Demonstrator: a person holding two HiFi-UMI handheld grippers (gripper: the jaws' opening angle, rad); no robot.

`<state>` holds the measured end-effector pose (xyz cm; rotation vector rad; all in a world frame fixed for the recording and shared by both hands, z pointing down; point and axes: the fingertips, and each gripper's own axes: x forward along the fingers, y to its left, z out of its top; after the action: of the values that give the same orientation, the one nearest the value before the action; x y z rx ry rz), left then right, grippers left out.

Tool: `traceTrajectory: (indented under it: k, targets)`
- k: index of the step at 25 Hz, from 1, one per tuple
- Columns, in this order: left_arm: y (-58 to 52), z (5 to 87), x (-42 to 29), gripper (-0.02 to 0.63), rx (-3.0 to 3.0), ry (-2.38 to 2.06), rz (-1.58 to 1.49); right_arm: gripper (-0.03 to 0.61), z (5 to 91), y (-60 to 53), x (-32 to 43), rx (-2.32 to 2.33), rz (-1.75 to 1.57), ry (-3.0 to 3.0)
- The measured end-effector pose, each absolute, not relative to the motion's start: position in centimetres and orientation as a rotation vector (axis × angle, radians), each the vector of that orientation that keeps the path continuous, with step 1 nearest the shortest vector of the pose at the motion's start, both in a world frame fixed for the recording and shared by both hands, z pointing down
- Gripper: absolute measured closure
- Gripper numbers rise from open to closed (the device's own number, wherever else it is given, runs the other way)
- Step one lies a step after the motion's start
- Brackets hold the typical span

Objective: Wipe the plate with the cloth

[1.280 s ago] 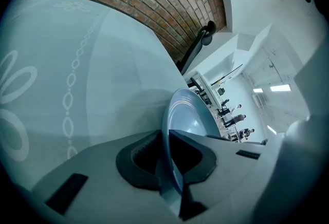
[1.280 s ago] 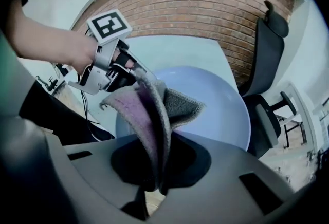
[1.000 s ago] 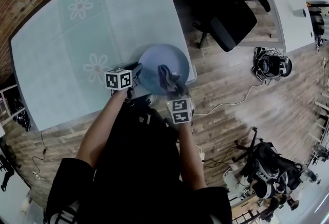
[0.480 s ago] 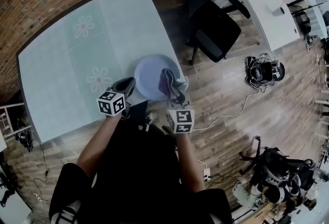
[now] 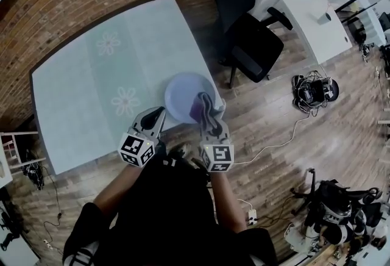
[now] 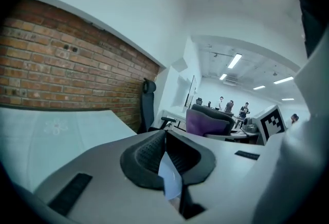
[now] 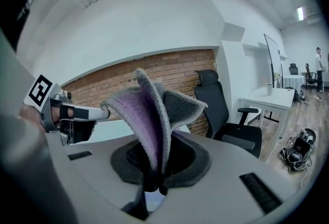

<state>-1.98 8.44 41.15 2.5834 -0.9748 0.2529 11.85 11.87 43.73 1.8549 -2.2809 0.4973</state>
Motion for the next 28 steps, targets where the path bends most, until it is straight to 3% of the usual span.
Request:
traceTrajectory:
  k: [11, 28]
  targets:
    - [8.5, 36.3, -4.8, 0.574, 2.676, -0.95, 0.167, 0.522, 38.5, 13.8, 7.6, 1.983, 0.407, -2.273]
    - [8.0, 37.2, -7.3, 0.574, 2.688, -0.835, 0.15, 0.522, 38.2, 14.9, 3.4, 2.027, 0.392, -2.218]
